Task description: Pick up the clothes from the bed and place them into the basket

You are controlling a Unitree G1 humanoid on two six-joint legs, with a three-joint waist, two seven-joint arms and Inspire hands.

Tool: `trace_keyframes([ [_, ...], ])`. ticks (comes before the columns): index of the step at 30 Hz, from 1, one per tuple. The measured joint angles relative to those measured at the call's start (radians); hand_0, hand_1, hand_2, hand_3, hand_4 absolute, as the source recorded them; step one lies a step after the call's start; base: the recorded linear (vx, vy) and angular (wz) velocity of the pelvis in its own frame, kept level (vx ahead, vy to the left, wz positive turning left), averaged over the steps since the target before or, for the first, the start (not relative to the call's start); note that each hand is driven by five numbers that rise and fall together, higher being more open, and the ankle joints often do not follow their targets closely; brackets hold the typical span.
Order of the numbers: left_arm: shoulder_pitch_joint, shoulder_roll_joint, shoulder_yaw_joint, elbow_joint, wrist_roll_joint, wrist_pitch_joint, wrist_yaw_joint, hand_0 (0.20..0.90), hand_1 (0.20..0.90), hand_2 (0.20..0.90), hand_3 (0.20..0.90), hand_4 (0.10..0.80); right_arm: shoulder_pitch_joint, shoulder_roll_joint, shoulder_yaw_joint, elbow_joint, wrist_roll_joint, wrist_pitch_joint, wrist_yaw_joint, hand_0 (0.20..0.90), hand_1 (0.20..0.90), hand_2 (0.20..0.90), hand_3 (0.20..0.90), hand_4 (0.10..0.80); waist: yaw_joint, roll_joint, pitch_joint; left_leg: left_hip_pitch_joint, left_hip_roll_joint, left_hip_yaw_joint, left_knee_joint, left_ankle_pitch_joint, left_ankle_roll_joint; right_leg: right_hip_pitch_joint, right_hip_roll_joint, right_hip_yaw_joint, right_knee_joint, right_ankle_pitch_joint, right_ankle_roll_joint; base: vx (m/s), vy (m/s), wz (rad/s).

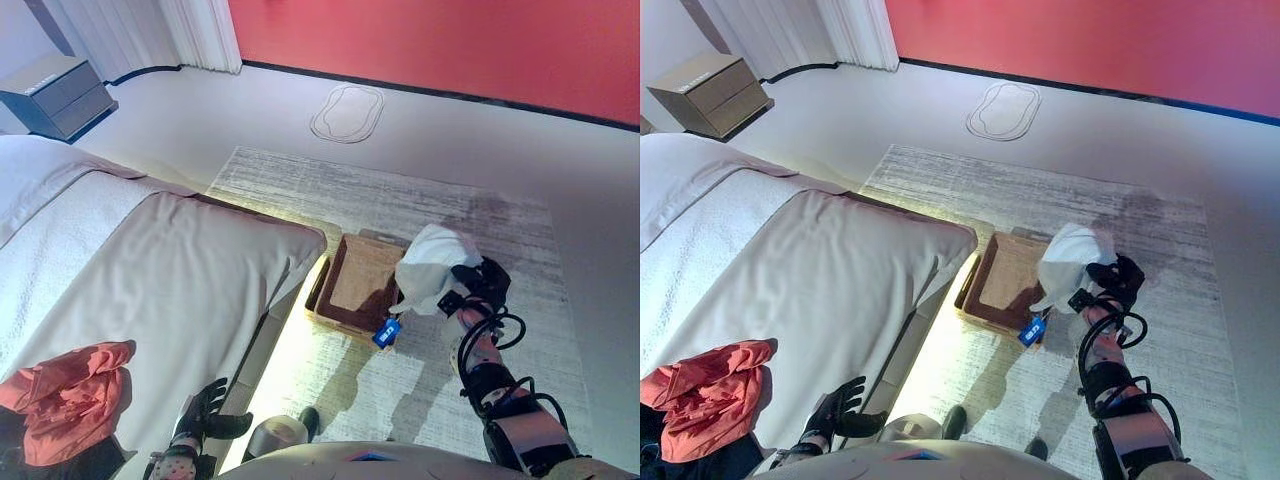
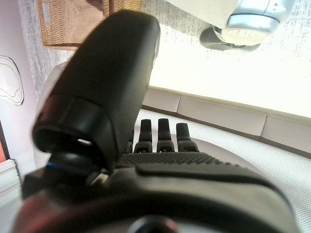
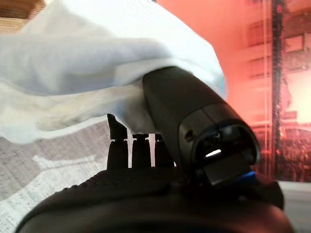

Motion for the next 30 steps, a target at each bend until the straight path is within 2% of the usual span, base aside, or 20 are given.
trace_keyframes([
  [9,0.001,0.002,-0.02,0.011,0.0,-0.007,0.001,0.9,0.9,0.9,0.9,0.8,-0.027,-0.028,-0.042,0.055,0.001,0.035,-0.04,0.3,0.3,0.3,0.2,0.1,0.005,0.024,0.014,-0.018,-0.003,-0.02,0.002,0.003,-0.005,-0.009,-0.004,-0.02,0.0,-0.001,0.001,0.021,-0.009,0.06],
  [21,0.0,0.003,-0.02,0.017,0.0,-0.009,-0.004,0.9,0.9,0.9,0.9,0.8,-0.106,-0.117,-0.082,0.095,0.0,0.061,-0.08,0.3,0.3,0.3,0.2,0.1,0.032,0.04,0.024,-0.025,-0.004,-0.043,0.002,0.008,-0.007,-0.007,-0.004,-0.04,0.0,-0.001,0.001,0.028,-0.001,0.04],
  [25,-0.001,0.005,-0.019,0.018,0.0,-0.01,-0.01,0.9,0.9,0.9,0.9,0.8,-0.123,-0.161,-0.11,0.122,0.0,0.072,-0.036,0.3,0.3,0.3,0.2,0.1,0.05,0.04,0.028,-0.026,-0.006,-0.05,0.002,0.009,-0.008,-0.004,-0.005,-0.05,0.0,-0.004,0.006,0.082,0.004,0.07],
  [30,-0.003,0.007,-0.019,0.018,0.0,-0.024,-0.026,0.9,0.9,0.9,0.9,0.8,-0.168,-0.217,-0.118,0.158,0.0,0.102,0.031,0.3,0.3,0.3,0.2,0.1,0.058,0.048,0.07,-0.03,-0.009,-0.063,0.015,0.008,-0.008,0.007,-0.007,-0.064,0.0,-0.005,0.007,0.071,0.021,0.09],
])
